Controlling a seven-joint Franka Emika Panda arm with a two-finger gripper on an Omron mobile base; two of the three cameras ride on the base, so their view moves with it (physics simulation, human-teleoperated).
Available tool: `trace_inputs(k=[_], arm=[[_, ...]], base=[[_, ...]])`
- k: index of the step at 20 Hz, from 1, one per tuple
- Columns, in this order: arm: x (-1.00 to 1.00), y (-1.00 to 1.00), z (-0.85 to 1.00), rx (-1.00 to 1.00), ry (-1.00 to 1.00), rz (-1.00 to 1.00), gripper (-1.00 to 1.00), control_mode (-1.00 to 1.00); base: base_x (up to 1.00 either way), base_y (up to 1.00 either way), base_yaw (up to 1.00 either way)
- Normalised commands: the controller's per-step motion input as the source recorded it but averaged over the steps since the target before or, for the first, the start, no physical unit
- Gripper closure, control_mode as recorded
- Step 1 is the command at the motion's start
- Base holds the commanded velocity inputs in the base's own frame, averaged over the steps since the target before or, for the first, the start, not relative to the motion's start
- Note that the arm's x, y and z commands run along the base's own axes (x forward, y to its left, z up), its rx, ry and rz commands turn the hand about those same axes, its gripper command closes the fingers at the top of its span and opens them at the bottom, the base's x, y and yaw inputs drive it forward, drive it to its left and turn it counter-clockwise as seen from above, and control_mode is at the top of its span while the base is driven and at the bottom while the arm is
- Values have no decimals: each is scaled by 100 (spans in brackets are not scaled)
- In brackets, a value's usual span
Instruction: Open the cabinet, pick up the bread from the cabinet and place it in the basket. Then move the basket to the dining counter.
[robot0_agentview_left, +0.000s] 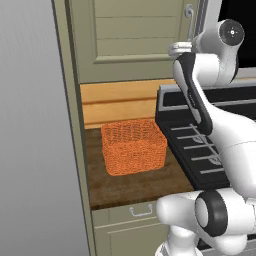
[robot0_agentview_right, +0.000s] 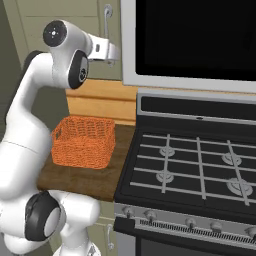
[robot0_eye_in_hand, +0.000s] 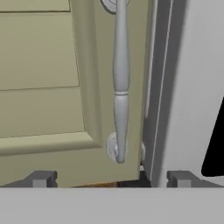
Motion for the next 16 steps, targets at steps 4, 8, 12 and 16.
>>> trace_inputs(k=[4, 8, 12, 16], arm=[[43, -2, 9, 0, 0, 0, -100, -100], [47, -4, 1, 0, 0, 0, -100, -100], [45, -10, 0, 0, 0, 1, -100, -100], [49, -1, 0, 0, -2, 1, -100, -100]], base=[[0, 0, 0], [0, 0, 0], [0, 0, 0], [0, 0, 0]])
